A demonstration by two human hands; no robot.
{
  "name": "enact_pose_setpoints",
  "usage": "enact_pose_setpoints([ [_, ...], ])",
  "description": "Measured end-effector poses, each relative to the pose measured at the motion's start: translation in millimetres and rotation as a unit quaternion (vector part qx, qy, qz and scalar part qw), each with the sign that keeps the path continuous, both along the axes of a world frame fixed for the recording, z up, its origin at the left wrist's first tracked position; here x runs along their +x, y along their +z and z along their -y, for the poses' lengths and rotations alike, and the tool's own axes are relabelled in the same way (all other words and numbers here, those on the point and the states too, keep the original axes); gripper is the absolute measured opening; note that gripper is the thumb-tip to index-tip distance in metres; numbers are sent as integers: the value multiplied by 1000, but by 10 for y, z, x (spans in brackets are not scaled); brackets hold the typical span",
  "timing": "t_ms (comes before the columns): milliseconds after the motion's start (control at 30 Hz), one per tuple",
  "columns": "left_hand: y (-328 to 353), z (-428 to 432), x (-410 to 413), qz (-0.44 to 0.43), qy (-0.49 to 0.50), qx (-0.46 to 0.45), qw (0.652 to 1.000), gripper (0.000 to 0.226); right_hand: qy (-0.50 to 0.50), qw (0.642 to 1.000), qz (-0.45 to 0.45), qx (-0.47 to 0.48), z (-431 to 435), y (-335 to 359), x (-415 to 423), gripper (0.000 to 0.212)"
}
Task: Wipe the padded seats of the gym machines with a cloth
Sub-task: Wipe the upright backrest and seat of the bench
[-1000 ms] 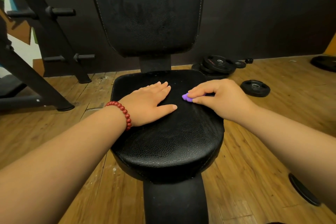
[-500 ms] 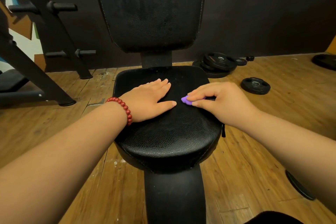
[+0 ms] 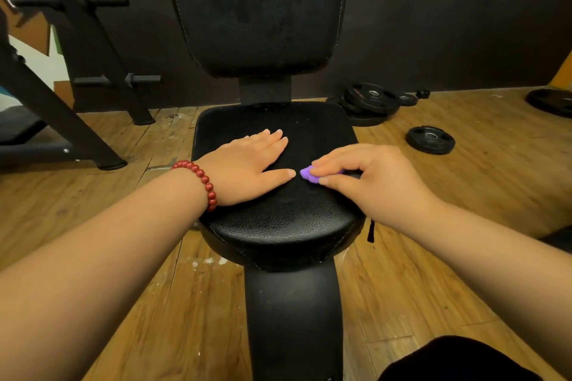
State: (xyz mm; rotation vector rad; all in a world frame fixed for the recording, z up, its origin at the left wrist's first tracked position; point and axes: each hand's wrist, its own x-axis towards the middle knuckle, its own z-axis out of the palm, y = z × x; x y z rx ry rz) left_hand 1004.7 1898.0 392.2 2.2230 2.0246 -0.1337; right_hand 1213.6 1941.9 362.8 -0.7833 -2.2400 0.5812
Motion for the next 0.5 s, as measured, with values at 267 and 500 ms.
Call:
enact_pose_setpoints([
  [267, -23, 68, -6, 6, 1, 5, 1000, 68, -50, 998, 15, -30, -173, 101, 6, 19],
  [500, -55, 66, -25, 4, -4, 12, 1000, 68, 36, 999, -7, -3, 139, 6, 58, 17],
])
